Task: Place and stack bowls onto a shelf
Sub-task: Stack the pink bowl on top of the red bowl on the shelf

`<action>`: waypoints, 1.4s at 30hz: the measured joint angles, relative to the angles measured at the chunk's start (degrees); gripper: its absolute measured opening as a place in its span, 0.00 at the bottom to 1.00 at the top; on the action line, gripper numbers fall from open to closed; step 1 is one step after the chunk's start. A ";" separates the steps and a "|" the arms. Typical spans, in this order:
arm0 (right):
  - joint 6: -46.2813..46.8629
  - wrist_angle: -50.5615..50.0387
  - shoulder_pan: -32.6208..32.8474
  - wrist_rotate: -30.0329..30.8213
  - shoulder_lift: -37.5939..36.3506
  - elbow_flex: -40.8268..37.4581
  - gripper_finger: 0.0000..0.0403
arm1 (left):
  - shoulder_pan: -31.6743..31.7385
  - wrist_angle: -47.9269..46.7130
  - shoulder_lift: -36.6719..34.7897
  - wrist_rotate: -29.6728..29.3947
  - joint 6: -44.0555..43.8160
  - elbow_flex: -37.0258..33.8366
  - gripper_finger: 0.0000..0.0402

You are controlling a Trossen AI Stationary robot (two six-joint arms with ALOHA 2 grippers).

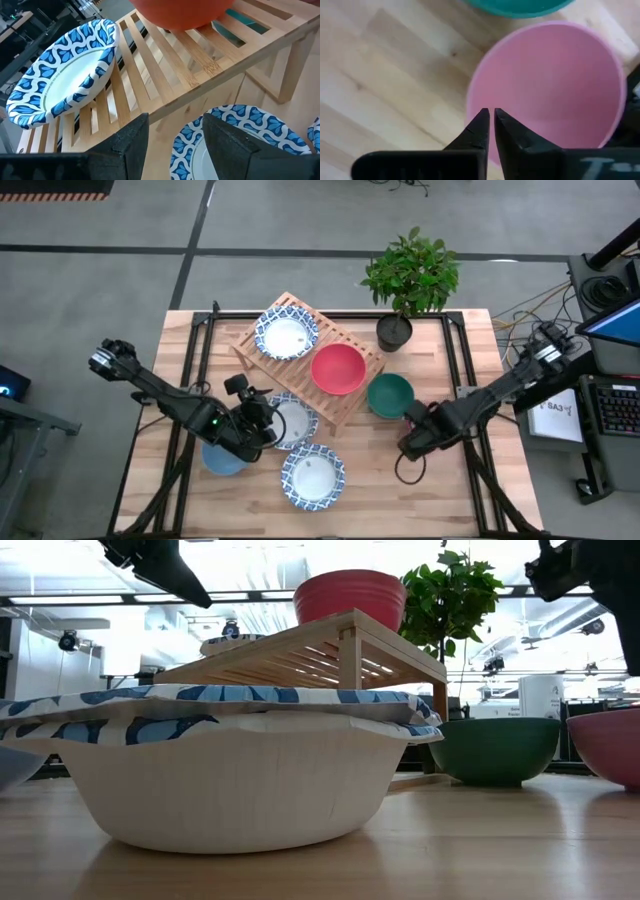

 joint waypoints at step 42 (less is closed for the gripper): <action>1.22 6.67 -1.51 2.75 7.19 -2.63 0.33 | -0.02 0.21 0.01 0.10 0.09 -0.04 0.42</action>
